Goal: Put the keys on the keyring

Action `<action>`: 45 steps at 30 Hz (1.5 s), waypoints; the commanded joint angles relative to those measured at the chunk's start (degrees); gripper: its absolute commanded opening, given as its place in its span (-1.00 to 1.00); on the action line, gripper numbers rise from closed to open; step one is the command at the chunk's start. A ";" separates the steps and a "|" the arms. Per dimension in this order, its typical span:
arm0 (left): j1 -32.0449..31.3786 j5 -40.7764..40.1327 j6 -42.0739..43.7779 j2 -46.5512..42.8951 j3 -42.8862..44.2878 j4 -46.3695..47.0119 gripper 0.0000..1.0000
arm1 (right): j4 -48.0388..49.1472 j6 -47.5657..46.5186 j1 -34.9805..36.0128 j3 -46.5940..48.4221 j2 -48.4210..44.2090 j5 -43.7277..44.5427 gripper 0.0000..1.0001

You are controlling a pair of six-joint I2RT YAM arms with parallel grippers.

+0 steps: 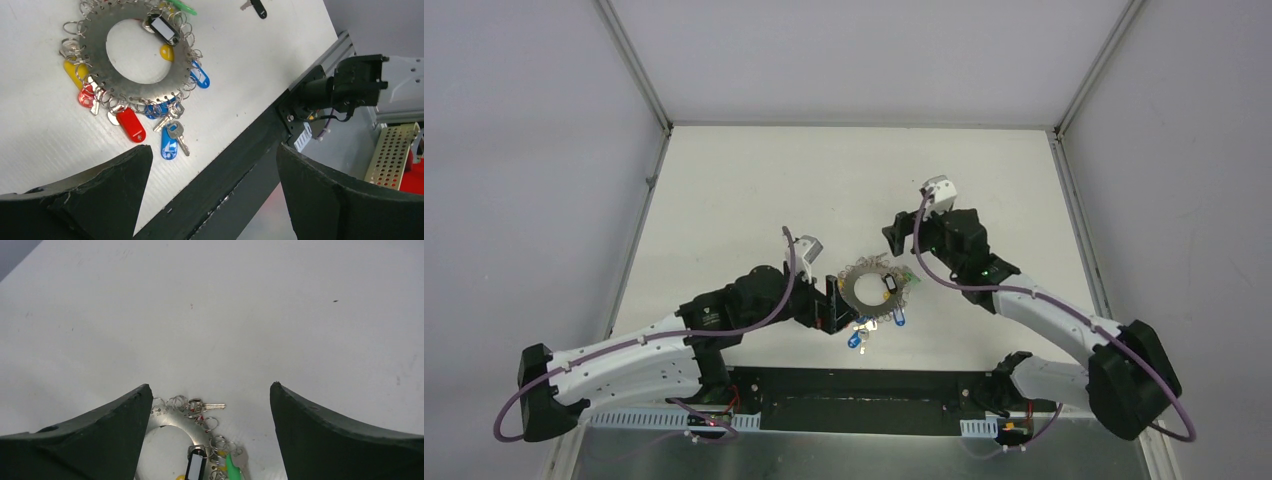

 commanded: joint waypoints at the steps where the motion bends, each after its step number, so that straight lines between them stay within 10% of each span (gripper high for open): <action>1: 4.97 8.03 -4.13 4.18 1.69 1.02 0.98 | -7.49 6.09 -2.04 -1.91 -8.82 6.54 0.82; 12: 13.09 13.00 -11.56 17.97 6.59 -5.77 0.98 | -34.10 26.65 -4.86 -8.34 -26.44 8.96 0.89; 34: 14.54 16.05 -18.62 26.44 5.78 -10.46 0.98 | -40.75 28.74 -5.33 -4.84 -14.93 -10.97 0.99; 45: 14.61 17.00 -13.09 34.75 13.97 -14.22 0.86 | -39.46 25.56 -4.19 -0.09 -4.59 -18.38 0.41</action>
